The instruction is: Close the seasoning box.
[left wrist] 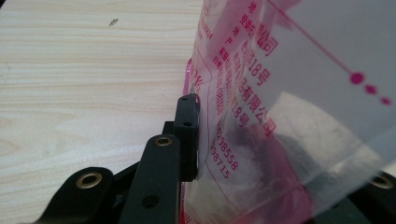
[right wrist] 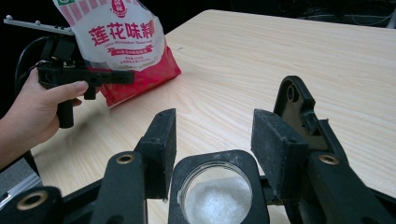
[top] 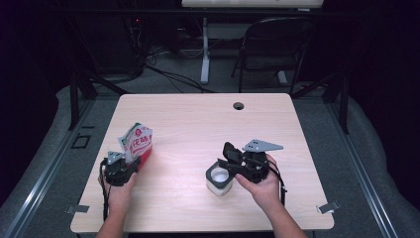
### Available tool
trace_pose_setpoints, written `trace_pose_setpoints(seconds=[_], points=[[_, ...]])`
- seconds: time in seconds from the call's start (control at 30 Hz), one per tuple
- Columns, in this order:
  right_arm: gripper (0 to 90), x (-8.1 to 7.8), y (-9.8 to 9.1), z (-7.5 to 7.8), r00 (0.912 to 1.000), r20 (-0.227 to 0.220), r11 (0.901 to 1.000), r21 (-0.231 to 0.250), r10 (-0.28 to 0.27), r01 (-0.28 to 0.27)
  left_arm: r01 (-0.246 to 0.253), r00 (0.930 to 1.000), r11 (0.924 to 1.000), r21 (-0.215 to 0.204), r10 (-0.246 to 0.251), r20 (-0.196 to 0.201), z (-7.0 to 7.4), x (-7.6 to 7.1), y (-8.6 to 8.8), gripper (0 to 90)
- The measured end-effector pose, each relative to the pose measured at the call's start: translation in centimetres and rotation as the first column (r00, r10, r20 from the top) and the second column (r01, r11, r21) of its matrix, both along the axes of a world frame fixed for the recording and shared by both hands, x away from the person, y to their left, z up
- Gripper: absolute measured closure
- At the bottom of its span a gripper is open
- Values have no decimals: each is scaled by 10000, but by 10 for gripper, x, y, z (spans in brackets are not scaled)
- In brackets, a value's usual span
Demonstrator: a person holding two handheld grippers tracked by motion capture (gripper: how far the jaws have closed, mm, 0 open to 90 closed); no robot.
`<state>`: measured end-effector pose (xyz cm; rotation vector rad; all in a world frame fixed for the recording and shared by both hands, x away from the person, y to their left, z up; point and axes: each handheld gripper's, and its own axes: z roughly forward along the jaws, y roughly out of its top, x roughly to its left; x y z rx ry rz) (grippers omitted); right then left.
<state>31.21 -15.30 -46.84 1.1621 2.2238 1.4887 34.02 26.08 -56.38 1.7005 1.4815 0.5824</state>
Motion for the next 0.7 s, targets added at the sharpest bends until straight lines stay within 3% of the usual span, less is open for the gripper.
trace_pose_setpoints(seconds=[0.3,0.7], points=[[501,0,0,-1,10000,-11,10000,-9,-12,12,196,9996,9998,-16,-195,220,0,-1,-3,659],[496,1,0,-1,10000,-15,10000,2,-44,44,250,9984,9997,-80,-246,508,3,-1,-6,356]])
